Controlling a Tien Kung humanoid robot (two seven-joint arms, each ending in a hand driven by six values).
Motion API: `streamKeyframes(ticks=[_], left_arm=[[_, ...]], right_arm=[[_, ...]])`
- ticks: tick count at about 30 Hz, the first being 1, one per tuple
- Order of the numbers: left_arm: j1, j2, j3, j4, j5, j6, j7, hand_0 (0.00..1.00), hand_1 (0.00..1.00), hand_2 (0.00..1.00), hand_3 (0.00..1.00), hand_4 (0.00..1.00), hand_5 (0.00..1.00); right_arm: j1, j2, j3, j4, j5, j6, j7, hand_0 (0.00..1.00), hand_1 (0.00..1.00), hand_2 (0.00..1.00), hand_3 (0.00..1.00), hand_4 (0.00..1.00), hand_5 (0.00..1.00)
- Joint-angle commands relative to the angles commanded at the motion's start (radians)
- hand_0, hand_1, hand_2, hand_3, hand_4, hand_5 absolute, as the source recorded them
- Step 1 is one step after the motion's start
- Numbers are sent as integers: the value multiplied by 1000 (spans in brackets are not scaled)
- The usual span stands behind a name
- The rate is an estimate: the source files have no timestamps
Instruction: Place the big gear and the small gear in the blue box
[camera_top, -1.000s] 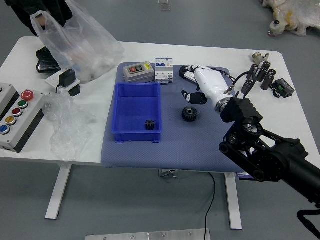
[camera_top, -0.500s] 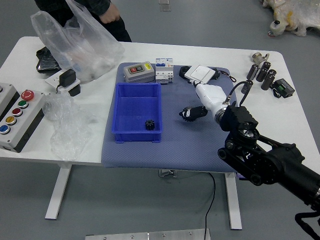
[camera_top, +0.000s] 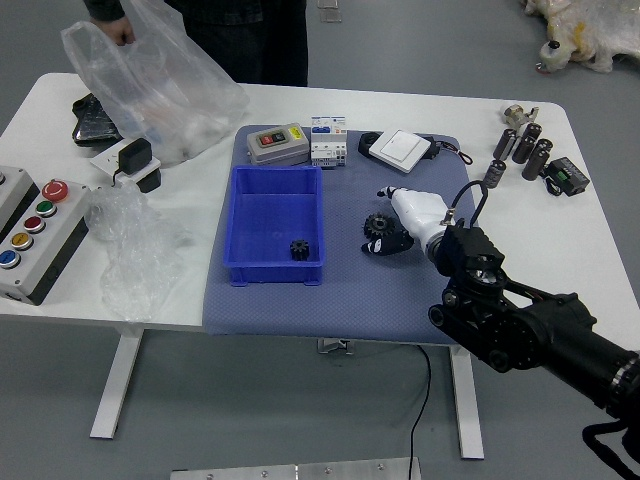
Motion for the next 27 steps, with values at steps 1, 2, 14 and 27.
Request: streamKeyframes(ticks=[1, 2, 14, 27], left_arm=[[0, 0, 0, 0, 0, 0, 0, 619, 461, 500, 658, 692, 273], [0, 0, 0, 0, 0, 0, 0, 619, 461, 500, 658, 692, 273], [0, -3, 2, 0, -3, 0, -2, 619, 461, 499, 658, 692, 274], [1, -3, 0, 0, -3, 1, -2, 619, 461, 499, 657, 693, 274]], right_arm=[[0, 0, -1, -4, 3, -5, 1, 316, 609, 608, 676, 397, 170], [1, -1, -2, -6, 4, -10, 2, 316, 609, 608, 676, 397, 170], [-1, 2, -20, -7, 18, -40, 14, 292, 510, 412, 506, 379, 3], [28, -55, 52, 177, -43, -35, 0, 298, 505, 404, 500, 379, 2]])
